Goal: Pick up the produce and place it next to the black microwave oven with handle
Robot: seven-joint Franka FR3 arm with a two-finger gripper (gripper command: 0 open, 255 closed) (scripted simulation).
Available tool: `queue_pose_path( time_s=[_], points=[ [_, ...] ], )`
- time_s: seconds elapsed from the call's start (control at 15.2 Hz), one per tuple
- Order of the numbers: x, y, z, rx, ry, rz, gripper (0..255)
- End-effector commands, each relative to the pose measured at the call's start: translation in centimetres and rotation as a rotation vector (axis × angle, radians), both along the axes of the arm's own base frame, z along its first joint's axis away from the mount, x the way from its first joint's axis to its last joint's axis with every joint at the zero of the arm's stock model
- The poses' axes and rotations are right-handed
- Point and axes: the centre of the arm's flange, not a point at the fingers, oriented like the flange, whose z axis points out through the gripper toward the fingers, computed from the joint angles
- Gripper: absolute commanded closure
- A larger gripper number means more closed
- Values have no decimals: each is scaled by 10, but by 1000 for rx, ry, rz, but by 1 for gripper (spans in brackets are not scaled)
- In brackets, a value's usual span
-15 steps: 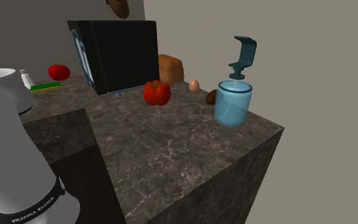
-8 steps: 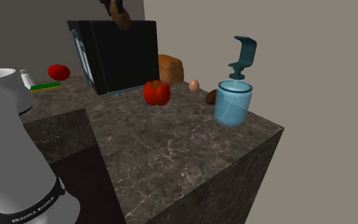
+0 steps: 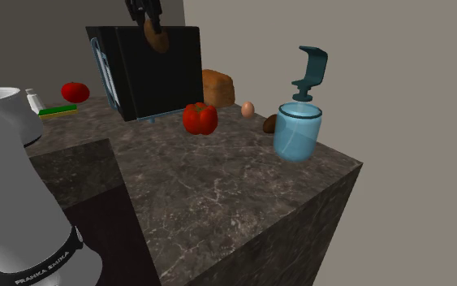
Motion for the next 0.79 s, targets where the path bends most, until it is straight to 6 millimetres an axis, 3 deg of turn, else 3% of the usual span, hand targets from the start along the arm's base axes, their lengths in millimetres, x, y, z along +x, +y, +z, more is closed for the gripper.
queue_pose_path(
  time_s=[0.0,0.73],
  points=[
    [-1,0,-11,0,-1,0,255],
    [-1,0,-69,0,-1,0,255]
  ],
)
